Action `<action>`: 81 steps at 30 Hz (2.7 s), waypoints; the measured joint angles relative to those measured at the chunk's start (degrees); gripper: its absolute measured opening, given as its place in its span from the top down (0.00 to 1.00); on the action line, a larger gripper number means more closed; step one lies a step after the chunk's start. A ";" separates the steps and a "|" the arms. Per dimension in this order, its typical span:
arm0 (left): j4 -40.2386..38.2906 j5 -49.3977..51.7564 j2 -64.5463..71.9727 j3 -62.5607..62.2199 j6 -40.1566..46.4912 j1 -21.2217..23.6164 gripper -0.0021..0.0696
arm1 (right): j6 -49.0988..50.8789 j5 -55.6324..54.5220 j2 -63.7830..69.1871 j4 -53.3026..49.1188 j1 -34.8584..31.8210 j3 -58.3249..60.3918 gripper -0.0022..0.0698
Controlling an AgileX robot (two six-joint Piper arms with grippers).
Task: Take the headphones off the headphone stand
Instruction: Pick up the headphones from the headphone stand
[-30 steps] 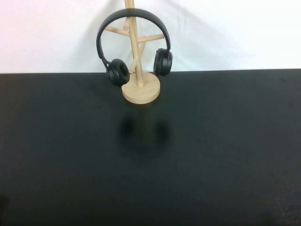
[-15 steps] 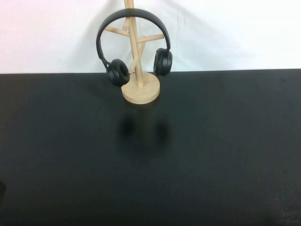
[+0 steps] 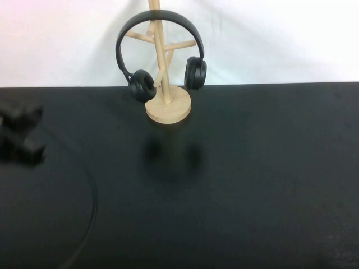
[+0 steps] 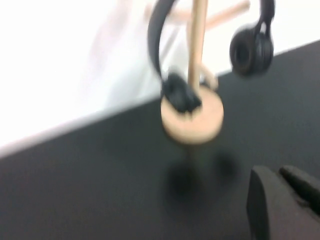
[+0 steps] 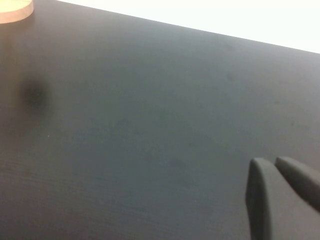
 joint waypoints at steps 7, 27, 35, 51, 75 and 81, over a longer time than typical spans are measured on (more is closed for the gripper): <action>-24.96 -3.67 15.20 -9.90 40.80 -3.26 0.97 | 0.00 0.00 0.00 0.00 0.00 0.00 0.98; -55.66 -7.68 46.07 -30.66 92.32 -7.02 0.31 | 0.00 0.00 0.00 0.00 0.00 0.00 0.98; -56.01 -5.37 53.80 -38.09 93.06 -7.02 0.31 | 0.00 0.00 0.00 0.00 0.00 0.00 0.98; -56.01 -5.25 63.04 -47.70 92.96 -7.13 0.37 | 0.00 0.00 0.00 0.00 0.00 0.00 0.98; -56.05 -10.49 64.06 -49.49 93.06 -9.70 0.91 | 0.00 0.00 0.00 0.00 -0.03 0.00 0.98; -56.05 -11.28 60.31 -49.49 88.89 -9.79 0.91 | 0.00 0.00 0.00 0.00 -0.03 0.00 0.98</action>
